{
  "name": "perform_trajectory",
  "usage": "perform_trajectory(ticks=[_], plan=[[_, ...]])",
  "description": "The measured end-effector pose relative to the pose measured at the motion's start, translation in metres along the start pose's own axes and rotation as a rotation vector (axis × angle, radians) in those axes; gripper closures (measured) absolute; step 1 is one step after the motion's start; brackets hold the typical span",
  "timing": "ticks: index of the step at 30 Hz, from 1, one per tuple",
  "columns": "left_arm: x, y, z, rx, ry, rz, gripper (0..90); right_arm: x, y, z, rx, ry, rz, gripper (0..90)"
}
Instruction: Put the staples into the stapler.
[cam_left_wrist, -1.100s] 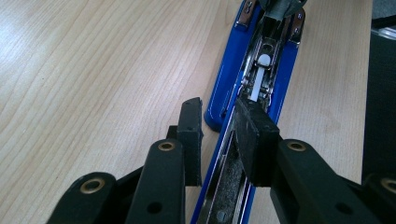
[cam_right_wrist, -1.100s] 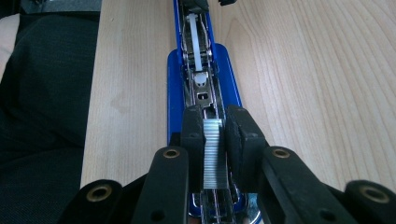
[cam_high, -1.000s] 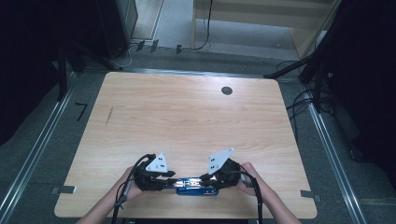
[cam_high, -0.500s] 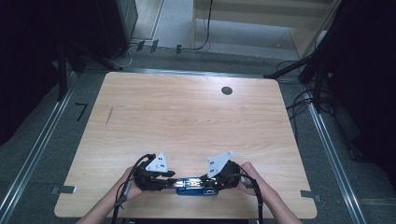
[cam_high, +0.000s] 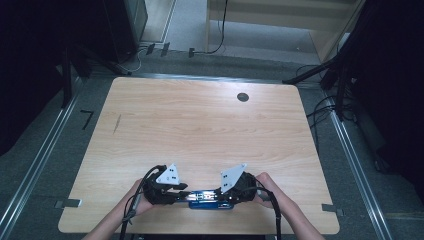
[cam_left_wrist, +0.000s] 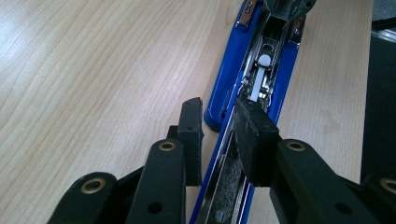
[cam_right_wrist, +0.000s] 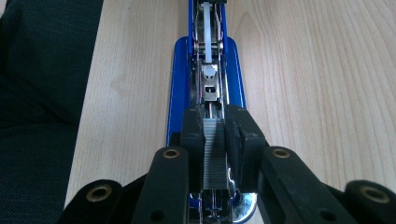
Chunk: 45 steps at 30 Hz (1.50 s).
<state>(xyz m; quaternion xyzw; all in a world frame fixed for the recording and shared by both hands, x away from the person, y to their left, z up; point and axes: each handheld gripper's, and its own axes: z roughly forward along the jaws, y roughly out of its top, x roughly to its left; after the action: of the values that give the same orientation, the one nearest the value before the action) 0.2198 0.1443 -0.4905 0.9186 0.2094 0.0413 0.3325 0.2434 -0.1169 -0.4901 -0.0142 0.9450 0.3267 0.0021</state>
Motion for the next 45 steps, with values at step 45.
perform_trajectory(ticks=[45], plan=[[0.0,0.002,0.0,0.014,-0.001,0.017,73.2,-0.003,0.007,0.007,0.071,-0.133,0.348,50.2]])
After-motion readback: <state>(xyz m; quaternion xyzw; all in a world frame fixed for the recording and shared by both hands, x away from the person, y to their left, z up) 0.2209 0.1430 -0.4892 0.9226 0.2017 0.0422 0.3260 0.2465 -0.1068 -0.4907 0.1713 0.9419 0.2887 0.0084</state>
